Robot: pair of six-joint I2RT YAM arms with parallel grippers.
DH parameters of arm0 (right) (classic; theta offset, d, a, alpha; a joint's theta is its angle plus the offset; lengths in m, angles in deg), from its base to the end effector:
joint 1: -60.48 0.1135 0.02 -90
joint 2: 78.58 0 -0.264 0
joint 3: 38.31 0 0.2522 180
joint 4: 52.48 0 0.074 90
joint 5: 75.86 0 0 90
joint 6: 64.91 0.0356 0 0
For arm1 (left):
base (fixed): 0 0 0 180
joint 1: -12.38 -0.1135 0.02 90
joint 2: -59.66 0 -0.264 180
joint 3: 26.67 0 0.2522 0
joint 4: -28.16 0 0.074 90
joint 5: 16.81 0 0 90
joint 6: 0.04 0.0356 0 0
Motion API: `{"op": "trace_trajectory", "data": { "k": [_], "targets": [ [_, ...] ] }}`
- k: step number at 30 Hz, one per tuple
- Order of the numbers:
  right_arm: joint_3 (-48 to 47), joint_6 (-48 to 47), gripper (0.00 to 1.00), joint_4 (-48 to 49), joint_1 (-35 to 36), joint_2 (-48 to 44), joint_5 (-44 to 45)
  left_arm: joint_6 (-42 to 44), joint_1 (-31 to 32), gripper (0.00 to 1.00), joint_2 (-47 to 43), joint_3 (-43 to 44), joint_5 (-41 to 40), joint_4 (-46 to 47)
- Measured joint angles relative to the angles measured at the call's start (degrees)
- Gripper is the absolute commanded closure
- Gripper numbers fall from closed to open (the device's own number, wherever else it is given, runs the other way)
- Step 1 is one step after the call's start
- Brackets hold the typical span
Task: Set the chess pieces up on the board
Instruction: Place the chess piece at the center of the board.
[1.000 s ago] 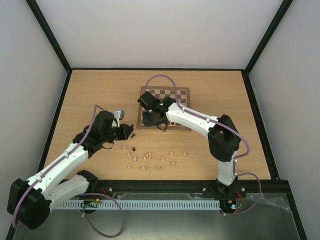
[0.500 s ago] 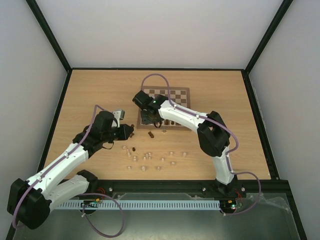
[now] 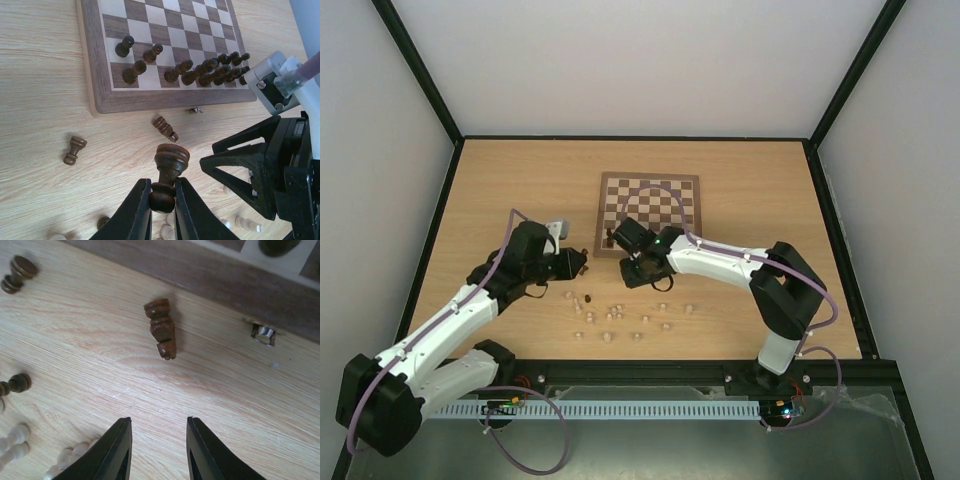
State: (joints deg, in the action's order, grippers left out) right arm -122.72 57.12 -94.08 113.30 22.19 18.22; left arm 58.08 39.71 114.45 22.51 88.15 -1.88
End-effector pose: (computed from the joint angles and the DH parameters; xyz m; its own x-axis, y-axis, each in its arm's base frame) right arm 0.2253 0.2928 0.2090 -0.8437 -0.2369 -0.4817 -0.3827 0.8947 0.2302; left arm 0.1795 -0.1031 0.2414 -0.7724 -0.1752 -0.6106 0.2614 0.7883 -0.5569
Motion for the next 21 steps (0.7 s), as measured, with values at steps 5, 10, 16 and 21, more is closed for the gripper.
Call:
{"op": "trace_trajectory", "data": {
  "k": [5, 10, 16, 21],
  "targets": [
    [3.0, 0.0, 0.67, 2.7, 0.0, -1.1, -0.7, 0.0, 0.0, 0.91, 2.4, 0.1, 0.0, 0.0],
    [3.0, -0.2, 0.67, 3.9, 0.0, -3.4, -0.6, 0.0, 0.0, 0.91, 6.0, 0.7, 0.1, -0.3],
    [3.4, -0.6, 0.66, 5.2, -0.9, -7.3, -1.6, 0.0, 0.1, 0.9, 6.4, 1.0, 1.1, -1.9],
    [3.8, -1.4, 0.66, 5.5, -2.8, -10.4, -3.1, -0.5, 0.3, 0.9, 6.6, 1.1, -0.6, -2.6]
  ]
}}
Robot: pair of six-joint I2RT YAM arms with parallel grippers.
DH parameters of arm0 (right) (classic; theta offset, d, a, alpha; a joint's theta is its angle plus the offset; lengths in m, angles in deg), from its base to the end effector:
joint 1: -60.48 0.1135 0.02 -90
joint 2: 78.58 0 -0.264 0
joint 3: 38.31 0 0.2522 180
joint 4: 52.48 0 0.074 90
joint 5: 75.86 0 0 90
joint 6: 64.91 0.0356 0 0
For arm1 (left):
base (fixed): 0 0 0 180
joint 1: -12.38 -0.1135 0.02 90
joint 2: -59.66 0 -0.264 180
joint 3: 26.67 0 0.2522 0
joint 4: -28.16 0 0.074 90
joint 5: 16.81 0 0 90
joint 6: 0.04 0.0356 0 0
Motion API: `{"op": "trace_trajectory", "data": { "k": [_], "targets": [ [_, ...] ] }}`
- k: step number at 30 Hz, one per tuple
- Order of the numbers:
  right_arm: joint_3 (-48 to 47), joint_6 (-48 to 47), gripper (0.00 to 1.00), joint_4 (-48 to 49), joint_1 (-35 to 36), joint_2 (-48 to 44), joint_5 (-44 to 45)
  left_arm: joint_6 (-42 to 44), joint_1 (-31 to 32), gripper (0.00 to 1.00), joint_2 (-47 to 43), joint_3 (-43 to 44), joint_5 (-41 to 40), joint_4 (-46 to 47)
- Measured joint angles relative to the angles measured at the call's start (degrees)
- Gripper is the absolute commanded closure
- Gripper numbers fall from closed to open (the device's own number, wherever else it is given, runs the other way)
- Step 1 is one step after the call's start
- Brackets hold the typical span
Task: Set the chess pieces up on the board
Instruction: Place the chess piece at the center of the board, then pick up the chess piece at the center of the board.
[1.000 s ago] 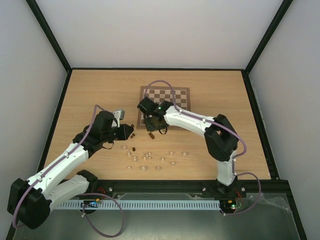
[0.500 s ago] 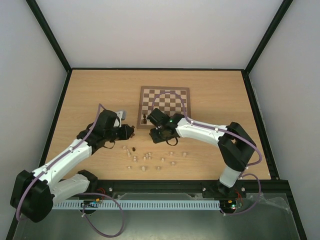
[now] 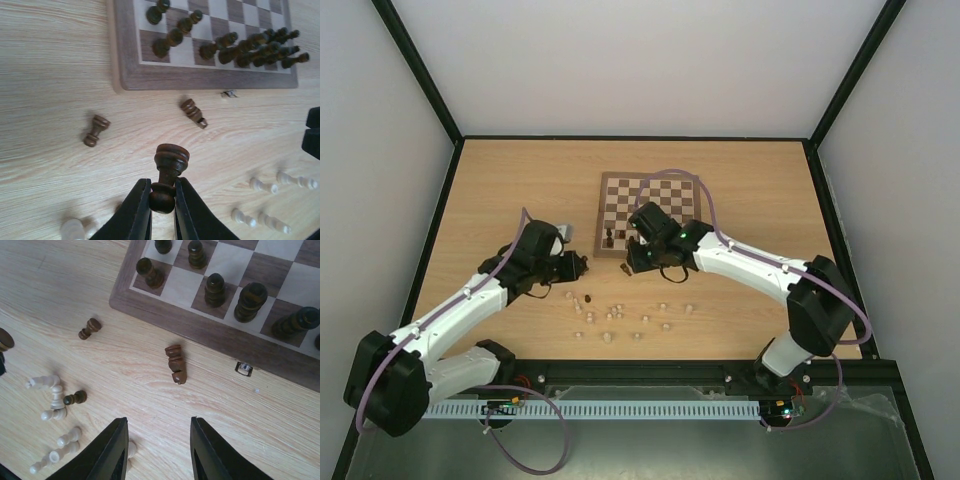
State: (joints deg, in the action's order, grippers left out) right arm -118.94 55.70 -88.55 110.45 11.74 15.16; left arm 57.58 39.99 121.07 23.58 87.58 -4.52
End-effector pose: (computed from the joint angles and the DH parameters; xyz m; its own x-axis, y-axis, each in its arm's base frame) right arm 0.2234 0.2649 0.2565 -0.7823 -0.1398 -0.6069 -0.4174 0.8410 0.3443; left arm 0.1903 -0.1095 0.2214 -0.8438 -0.1441 -0.5169 0.1846 0.8266 -0.5316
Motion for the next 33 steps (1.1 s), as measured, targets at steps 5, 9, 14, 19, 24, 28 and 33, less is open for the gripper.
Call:
{"op": "trace_trajectory", "data": {
  "k": [5, 9, 14, 19, 24, 28, 33],
  "targets": [
    [1.1, -0.7, 0.67, 0.7, -0.5, 1.6, -0.7, -1.8, 0.0, 0.9, 0.8, 0.0, -4.3, -0.1],
    [2.3, -1.2, 0.67, 1.1, -0.2, 4.0, -0.5, -3.5, -0.7, 0.9, 0.1, 0.0, -8.1, 0.0],
    [2.3, -2.1, 0.68, 1.9, 0.6, 6.4, 0.4, -4.8, -3.7, 0.89, -1.4, -0.2, -11.3, 0.3],
    [2.2, -3.0, 0.69, 3.0, 1.7, 9.1, 1.5, -6.1, -7.6, 0.89, -2.9, -3.0, -12.0, 2.1],
    [2.1, -3.2, 0.68, 4.2, 2.1, 12.3, 1.9, -7.0, -10.5, 0.89, -2.8, -6.1, -11.8, 3.9],
    [1.7, -3.2, 0.65, 4.7, 2.1, 13.8, 2.4, -7.3, -12.7, 0.88, -1.6, -7.5, -10.8, 6.2],
    [0.2, -3.4, 0.65, 4.7, 2.1, 15.2, 3.5, -7.7, -14.6, 0.87, 0.9, -10.0, -8.9, 8.8]
  ]
}}
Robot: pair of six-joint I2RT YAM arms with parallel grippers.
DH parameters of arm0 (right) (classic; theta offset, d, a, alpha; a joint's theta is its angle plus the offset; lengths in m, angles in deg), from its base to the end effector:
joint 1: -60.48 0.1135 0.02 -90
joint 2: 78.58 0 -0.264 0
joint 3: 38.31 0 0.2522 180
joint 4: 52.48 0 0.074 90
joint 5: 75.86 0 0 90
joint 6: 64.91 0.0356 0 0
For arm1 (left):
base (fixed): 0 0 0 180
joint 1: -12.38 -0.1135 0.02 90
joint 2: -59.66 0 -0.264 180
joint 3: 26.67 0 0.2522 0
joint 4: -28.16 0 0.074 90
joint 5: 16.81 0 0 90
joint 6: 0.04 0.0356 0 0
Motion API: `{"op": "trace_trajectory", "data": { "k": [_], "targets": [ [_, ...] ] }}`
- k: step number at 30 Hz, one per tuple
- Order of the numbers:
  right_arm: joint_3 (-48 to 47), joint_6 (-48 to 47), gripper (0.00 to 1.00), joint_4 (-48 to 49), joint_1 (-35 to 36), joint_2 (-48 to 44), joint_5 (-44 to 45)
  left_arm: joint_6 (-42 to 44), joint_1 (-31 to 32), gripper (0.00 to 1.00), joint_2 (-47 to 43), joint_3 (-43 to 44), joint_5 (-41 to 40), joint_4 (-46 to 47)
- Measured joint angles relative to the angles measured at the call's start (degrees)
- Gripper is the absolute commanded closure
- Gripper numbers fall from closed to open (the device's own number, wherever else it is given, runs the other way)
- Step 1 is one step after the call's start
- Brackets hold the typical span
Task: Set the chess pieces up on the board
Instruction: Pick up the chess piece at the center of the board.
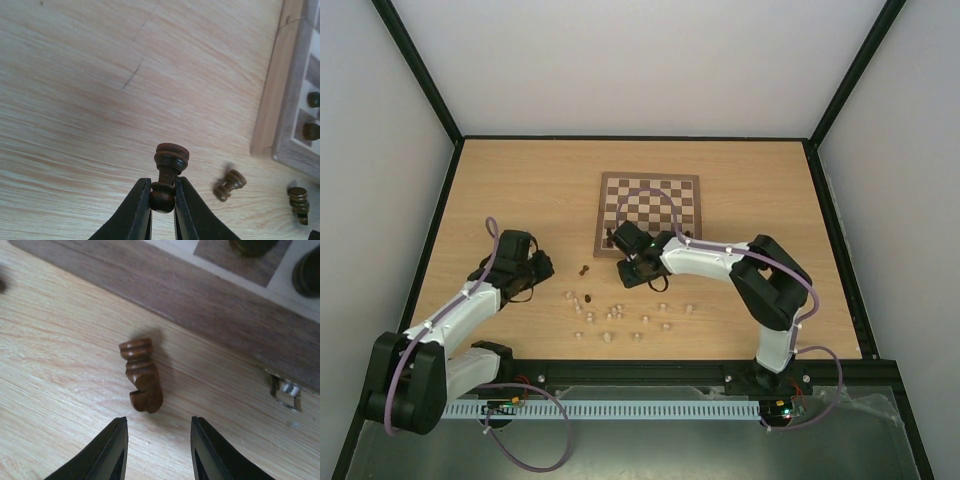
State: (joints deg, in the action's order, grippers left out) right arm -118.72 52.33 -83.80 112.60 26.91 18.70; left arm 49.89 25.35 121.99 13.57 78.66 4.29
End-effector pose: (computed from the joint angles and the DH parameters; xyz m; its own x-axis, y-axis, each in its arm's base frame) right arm 0.2353 0.2978 0.1698 -0.8025 -0.2885 -0.5223 -0.4414 0.8760 0.1944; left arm 0.2011 -0.0498 0.1738 -0.7215 -0.4914 -0.4879 -0.2305 0.8348 -0.4999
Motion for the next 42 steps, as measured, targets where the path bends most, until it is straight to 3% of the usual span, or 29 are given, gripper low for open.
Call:
{"op": "trace_trajectory", "data": {
  "k": [12, 26, 35, 38, 40, 42],
  "targets": [
    [-2.1, -0.3, 0.66, 1.0, 0.0, 3.6, 0.2, -0.4, -1.2, 0.87, 2.2, -3.3, 2.8, 3.5],
    [-3.5, -0.7, 0.9, 1.3, 0.0, 5.0, 0.5, -0.4, -1.8, 0.87, 2.2, -3.4, 4.2, 5.2],
    [-3.6, -1.4, 0.93, -1.2, 0.0, 2.6, 0.1, -0.2, -1.8, 0.86, 2.2, -3.7, 5.2, 5.5],
    [-3.6, -1.7, 0.93, -2.1, 0.0, 0.0, -1.0, 0.0, -1.9, 0.82, 2.4, -3.7, 5.6, 5.6],
    [-3.6, -1.8, 0.93, -2.4, 0.0, -1.6, -1.5, 0.3, -2.0, 0.7, 3.2, -3.7, 5.7, 5.7],
    [-3.5, -1.8, 0.93, -2.8, 0.0, -2.6, -1.8, 0.3, -2.1, 0.64, 4.5, -3.7, 6.1, 5.8]
  ]
}}
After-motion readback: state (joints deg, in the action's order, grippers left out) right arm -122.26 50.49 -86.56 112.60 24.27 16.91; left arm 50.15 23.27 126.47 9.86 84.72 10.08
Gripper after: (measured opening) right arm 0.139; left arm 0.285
